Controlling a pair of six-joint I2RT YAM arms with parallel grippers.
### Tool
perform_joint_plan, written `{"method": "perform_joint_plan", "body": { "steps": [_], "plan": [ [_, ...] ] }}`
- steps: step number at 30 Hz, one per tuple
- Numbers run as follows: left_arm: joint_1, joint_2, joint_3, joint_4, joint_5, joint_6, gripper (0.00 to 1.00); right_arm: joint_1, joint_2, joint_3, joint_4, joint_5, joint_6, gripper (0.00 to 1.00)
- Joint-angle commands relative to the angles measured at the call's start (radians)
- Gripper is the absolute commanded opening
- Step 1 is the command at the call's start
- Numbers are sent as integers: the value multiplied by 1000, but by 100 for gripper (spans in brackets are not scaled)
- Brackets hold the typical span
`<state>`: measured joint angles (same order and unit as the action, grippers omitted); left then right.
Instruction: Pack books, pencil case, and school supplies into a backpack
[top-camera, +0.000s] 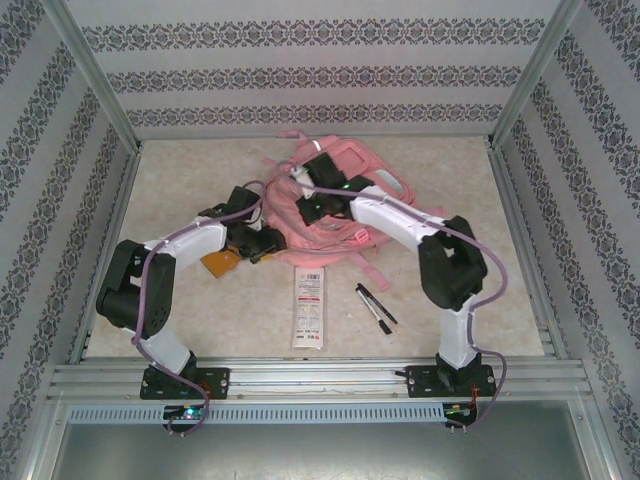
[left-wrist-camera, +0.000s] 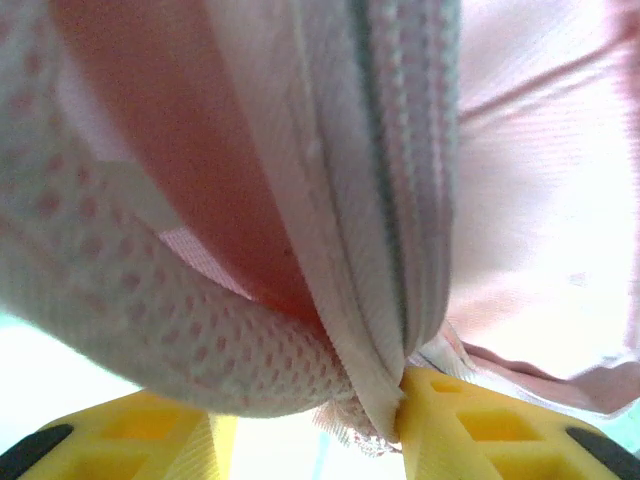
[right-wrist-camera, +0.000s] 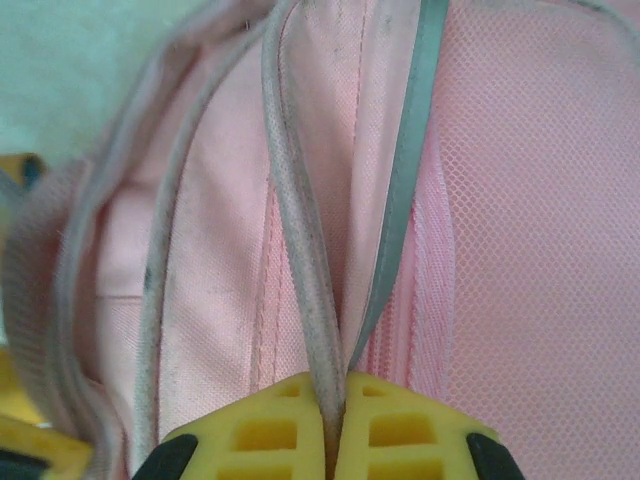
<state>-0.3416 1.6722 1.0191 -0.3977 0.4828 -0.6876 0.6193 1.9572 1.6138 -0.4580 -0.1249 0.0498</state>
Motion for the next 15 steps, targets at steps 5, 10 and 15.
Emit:
{"method": "perform_joint_plan", "body": {
  "steps": [5, 10, 15],
  "plan": [
    [-64, 26, -33, 143, 54, -80, 45, -141, -171, 24, -3, -380, -90, 0],
    [-86, 30, 24, 110, 62, 11, 47, -174, -190, 18, -29, -376, -100, 0],
    [-88, -62, 100, -23, 9, 218, 50, -167, -170, -16, -31, -361, -109, 0]
  ]
}}
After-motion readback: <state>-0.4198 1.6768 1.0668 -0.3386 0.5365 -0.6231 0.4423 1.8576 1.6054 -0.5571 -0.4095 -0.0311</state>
